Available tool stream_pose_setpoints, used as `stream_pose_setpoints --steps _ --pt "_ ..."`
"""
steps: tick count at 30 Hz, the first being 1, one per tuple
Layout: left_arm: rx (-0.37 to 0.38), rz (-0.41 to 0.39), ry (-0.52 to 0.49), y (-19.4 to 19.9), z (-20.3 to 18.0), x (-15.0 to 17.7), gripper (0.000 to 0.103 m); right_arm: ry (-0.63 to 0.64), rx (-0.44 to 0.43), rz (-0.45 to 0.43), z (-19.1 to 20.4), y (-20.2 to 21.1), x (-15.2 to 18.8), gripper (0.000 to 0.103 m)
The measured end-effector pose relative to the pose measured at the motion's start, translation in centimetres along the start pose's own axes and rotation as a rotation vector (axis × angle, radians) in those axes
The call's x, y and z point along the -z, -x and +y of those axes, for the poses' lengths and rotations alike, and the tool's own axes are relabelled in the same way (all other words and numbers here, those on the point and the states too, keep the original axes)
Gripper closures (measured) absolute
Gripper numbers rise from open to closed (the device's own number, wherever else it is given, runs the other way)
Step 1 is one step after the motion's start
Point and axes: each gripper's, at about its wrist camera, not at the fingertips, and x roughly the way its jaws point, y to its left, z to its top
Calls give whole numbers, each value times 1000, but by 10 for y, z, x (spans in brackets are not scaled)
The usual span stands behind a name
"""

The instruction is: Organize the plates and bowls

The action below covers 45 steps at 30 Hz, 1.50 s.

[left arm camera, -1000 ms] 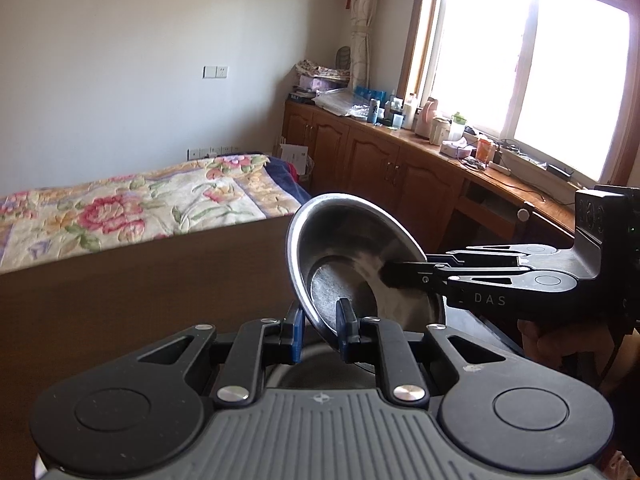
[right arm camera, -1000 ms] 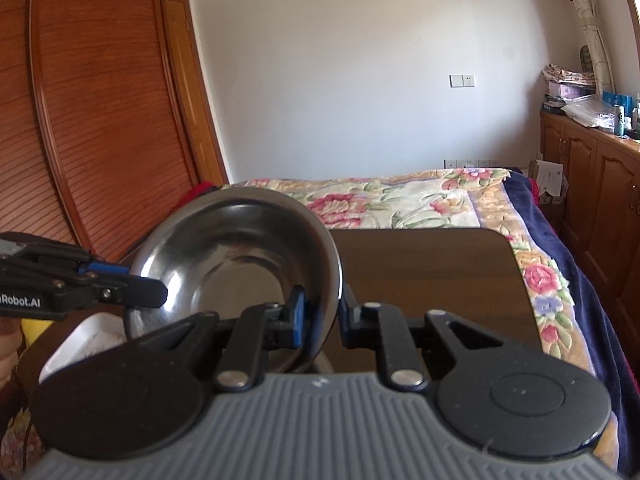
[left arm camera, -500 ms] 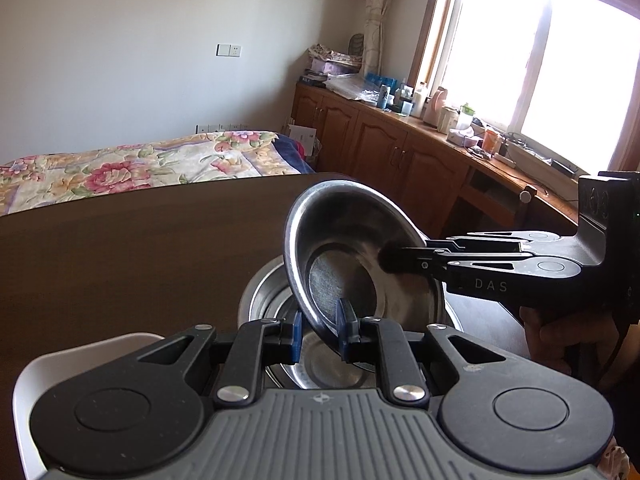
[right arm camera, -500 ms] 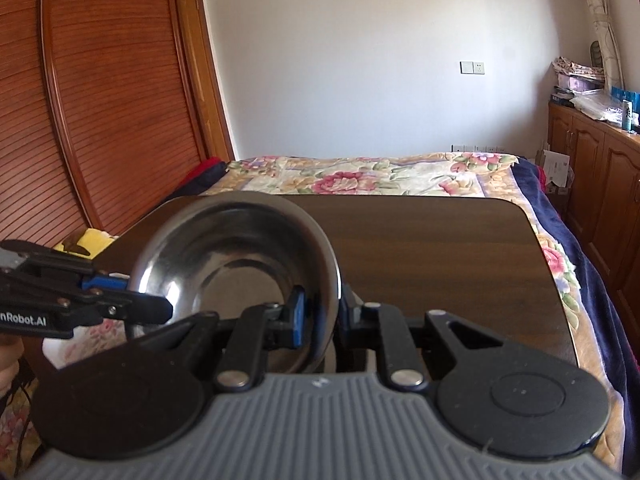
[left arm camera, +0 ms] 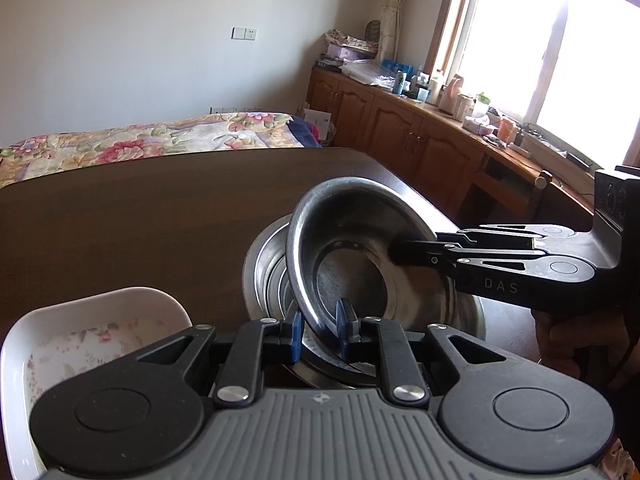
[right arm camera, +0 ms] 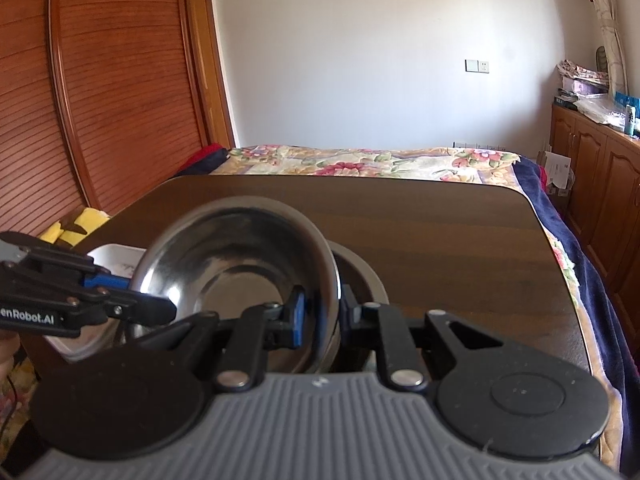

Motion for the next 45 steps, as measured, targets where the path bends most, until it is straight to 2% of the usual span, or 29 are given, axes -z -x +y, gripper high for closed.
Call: stream_pose_setpoints --steps 3,7,11,16,21,24,26,27,28,29,31,32,40,43,45 --pt "-38 -3 -29 -2 -4 2 85 17 9 -13 2 0 4 84" --pt "-49 -4 -20 -5 -5 4 85 24 22 -36 1 -2 8 84" --pt "-75 -35 -24 -2 -6 5 81 5 22 -75 -4 -1 11 83" --pt "-90 -66 -8 4 -3 4 81 15 27 -129 -4 0 15 83" --pt "-88 -122 14 18 -3 7 70 -15 31 -202 -10 11 18 83" --pt "-117 -170 14 24 -4 12 57 -18 60 -241 -13 15 21 83" --pt "-133 -196 19 25 -5 16 45 -12 91 -247 -14 15 24 81" --pt "-136 -204 19 25 -5 17 42 -14 101 -239 -15 14 26 80" --pt "-134 -212 14 24 -6 19 38 -19 104 -231 -16 12 27 79" --pt "-143 -219 13 23 -6 21 37 -24 105 -227 -18 11 28 68" --pt "-149 -226 12 21 -5 25 36 -23 109 -225 -17 10 31 51" --pt "-152 -228 15 20 -5 27 36 -19 111 -224 -17 9 31 49" --pt "-154 -224 35 12 -5 36 33 -45 88 -187 -19 1 30 48" --pt "-154 -211 43 10 -7 37 35 -62 82 -177 -20 0 31 48" --pt "-154 -202 46 7 -6 37 40 -68 67 -157 -21 -2 30 47"
